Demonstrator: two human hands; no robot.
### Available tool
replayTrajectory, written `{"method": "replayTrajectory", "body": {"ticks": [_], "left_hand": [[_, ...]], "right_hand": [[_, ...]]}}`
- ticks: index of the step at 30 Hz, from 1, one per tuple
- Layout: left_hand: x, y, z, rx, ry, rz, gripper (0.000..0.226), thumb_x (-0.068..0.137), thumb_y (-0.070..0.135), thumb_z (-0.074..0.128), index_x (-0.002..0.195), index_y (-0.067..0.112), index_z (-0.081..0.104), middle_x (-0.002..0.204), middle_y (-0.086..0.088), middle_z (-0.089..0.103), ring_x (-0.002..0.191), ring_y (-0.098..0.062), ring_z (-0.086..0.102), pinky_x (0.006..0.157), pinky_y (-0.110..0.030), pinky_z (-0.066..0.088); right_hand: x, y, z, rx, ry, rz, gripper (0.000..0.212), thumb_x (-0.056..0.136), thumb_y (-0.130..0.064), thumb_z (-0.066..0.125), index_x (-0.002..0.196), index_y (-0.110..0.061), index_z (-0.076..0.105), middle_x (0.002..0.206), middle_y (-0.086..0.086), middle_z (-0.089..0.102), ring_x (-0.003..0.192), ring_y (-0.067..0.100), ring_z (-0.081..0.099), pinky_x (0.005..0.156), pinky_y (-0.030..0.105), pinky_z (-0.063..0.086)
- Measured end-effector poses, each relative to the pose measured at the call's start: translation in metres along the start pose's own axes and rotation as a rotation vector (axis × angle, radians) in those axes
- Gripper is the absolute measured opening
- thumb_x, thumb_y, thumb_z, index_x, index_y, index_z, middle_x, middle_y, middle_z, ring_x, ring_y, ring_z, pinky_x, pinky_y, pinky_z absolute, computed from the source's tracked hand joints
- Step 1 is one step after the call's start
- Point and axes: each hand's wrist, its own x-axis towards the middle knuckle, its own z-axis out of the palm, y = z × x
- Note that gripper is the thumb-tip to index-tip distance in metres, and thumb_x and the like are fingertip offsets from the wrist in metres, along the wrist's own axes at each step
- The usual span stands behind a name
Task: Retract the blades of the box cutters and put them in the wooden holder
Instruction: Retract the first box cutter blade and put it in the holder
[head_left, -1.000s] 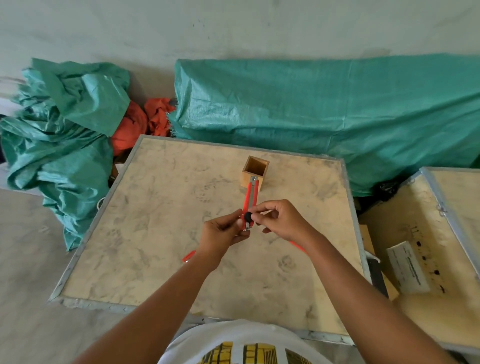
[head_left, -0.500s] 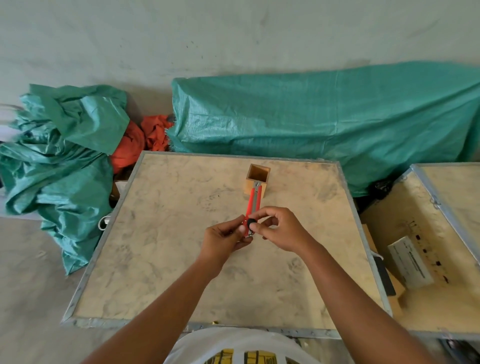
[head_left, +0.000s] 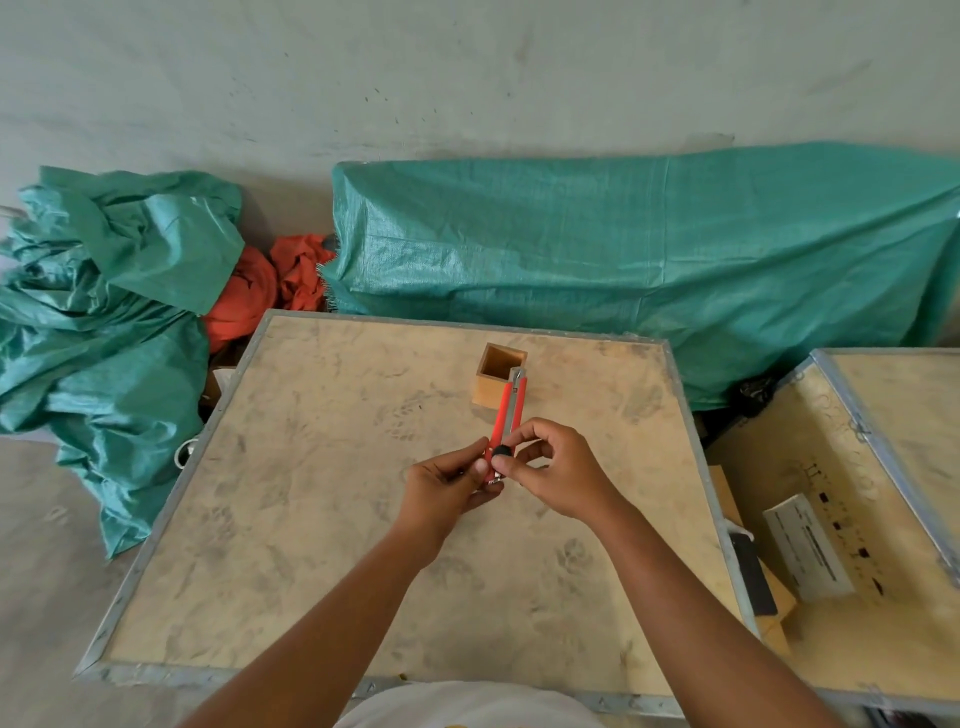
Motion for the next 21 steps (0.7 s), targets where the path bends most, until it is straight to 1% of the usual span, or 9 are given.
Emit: {"method": "replayTrajectory", "body": {"ticks": [1,3,6,9,11,14,17,19,21], "left_hand": [[0.004,-0.001,0.003,0.002,-0.001,-0.003,0.032,0.092,0.0,0.063,0.123,0.004,0.068,0.112,-0.017,0.076,0.099,-0.028,0.074,0.088,-0.041,0.061],[0.013,-0.002,0.01,0.003,0.007,-0.016,0.031,0.092,-0.001,0.063,0.122,0.004,0.069,0.113,-0.015,0.076,0.101,-0.029,0.073,0.088,-0.041,0.061],[0.03,-0.003,0.019,0.042,0.035,-0.046,0.029,0.091,0.0,0.064,0.118,0.009,0.072,0.111,-0.01,0.077,0.098,-0.029,0.075,0.087,-0.044,0.061],[0.056,0.001,0.028,0.101,0.044,-0.069,0.029,0.092,0.001,0.064,0.114,0.017,0.075,0.107,-0.009,0.078,0.097,-0.032,0.075,0.087,-0.048,0.061],[0.076,0.008,0.032,0.151,0.031,-0.076,0.031,0.093,0.0,0.064,0.119,0.016,0.072,0.107,-0.013,0.078,0.096,-0.033,0.075,0.086,-0.048,0.061],[0.112,0.019,0.035,0.325,0.055,-0.058,0.03,0.094,0.006,0.065,0.124,0.01,0.07,0.109,-0.016,0.076,0.098,-0.026,0.075,0.085,-0.042,0.062],[0.152,0.025,0.036,0.521,0.184,0.007,0.027,0.091,0.01,0.07,0.117,0.018,0.075,0.116,-0.005,0.075,0.102,-0.021,0.07,0.088,-0.035,0.059],[0.175,0.026,0.035,0.646,0.262,0.04,0.034,0.089,0.01,0.072,0.12,0.023,0.073,0.124,-0.001,0.071,0.106,-0.017,0.065,0.091,-0.032,0.054],[0.196,0.027,0.033,0.736,0.307,0.051,0.045,0.088,0.012,0.073,0.131,0.024,0.065,0.135,0.0,0.064,0.119,-0.019,0.059,0.1,-0.035,0.05]], "right_hand": [[0.004,0.002,-0.003,0.034,0.003,0.005,0.013,0.087,-0.026,0.08,0.095,-0.018,0.073,0.097,-0.004,0.075,0.083,0.013,0.073,0.069,0.028,0.063],[0.014,0.006,-0.012,0.091,0.02,0.019,0.01,0.095,-0.022,0.07,0.103,-0.018,0.075,0.102,0.001,0.075,0.089,0.014,0.075,0.066,0.029,0.064],[0.035,0.013,-0.025,0.076,0.058,0.015,0.019,0.098,-0.015,0.065,0.114,-0.023,0.075,0.108,0.004,0.074,0.097,0.017,0.074,0.073,0.033,0.066],[0.061,0.018,-0.039,0.048,0.062,0.027,0.023,0.097,-0.011,0.067,0.111,-0.028,0.074,0.107,0.0,0.073,0.097,0.018,0.074,0.076,0.036,0.067],[0.083,0.022,-0.048,0.026,0.064,0.014,0.028,0.094,-0.009,0.069,0.108,-0.032,0.074,0.104,-0.002,0.074,0.097,0.019,0.074,0.077,0.037,0.067],[0.12,0.03,-0.058,0.004,0.106,-0.006,0.033,0.09,-0.006,0.073,0.102,-0.037,0.074,0.102,-0.001,0.075,0.097,0.022,0.074,0.076,0.043,0.066],[0.159,0.04,-0.062,-0.031,0.2,-0.013,0.041,0.088,-0.004,0.074,0.095,-0.044,0.072,0.101,-0.002,0.076,0.094,0.021,0.075,0.08,0.047,0.065],[0.183,0.049,-0.06,-0.04,0.259,-0.009,0.036,0.088,-0.004,0.074,0.101,-0.038,0.075,0.105,0.001,0.077,0.094,0.021,0.075,0.08,0.048,0.065],[0.202,0.058,-0.055,-0.053,0.303,-0.001,0.032,0.088,-0.003,0.074,0.11,-0.027,0.078,0.111,0.004,0.077,0.094,0.022,0.075,0.081,0.048,0.065]]}}
